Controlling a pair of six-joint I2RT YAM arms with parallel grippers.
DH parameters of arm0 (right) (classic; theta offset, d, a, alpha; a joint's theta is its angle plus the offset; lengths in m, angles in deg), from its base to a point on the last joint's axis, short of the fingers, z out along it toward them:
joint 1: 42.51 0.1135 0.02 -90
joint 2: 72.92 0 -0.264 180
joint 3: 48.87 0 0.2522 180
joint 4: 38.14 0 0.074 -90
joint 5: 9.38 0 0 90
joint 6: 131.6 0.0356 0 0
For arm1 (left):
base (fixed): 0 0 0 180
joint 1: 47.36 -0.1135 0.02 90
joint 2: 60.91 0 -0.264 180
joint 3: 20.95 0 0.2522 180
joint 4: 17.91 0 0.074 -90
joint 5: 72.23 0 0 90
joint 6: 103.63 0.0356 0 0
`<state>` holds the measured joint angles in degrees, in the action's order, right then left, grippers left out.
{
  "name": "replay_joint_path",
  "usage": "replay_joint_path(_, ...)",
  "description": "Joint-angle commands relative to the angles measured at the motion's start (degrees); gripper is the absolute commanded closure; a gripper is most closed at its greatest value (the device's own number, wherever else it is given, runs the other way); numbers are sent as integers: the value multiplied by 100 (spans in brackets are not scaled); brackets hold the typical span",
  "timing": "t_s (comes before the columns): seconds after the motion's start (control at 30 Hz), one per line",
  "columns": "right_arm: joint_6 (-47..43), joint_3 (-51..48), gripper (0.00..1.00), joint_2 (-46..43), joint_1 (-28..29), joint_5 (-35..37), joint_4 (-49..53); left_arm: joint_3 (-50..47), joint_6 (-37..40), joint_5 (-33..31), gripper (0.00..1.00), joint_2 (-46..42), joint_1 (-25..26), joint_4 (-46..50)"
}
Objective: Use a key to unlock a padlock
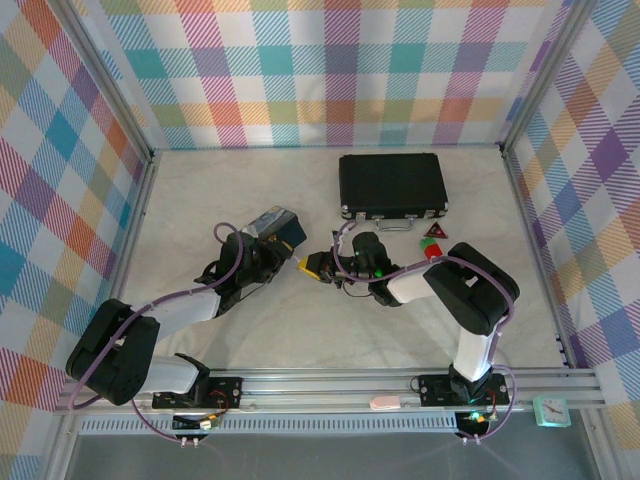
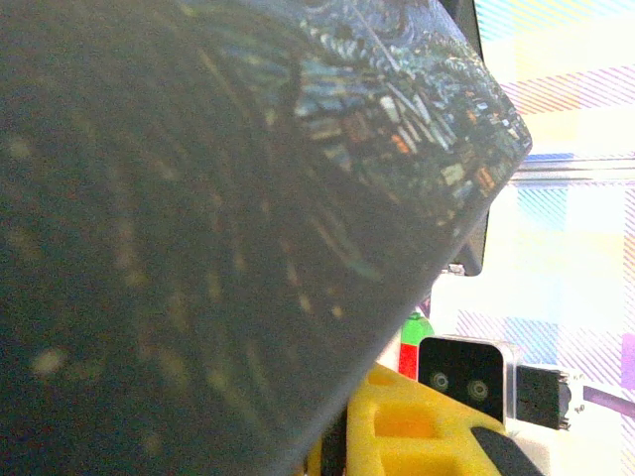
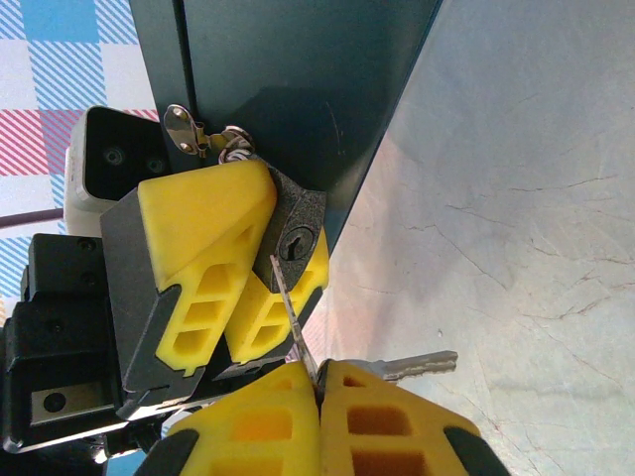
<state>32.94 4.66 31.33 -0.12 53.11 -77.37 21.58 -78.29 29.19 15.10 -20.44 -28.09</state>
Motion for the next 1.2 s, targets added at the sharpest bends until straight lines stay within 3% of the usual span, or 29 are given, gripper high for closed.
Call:
replay_joint_path(0.0, -18, -53, 100, -170, 6, -18, 3, 242, 73, 143, 100, -47, 77, -326)
replay_joint_path(1.17, -241, -70, 100, -572, 59, 139, 229, 240, 138, 149, 100, -1, 146, -258)
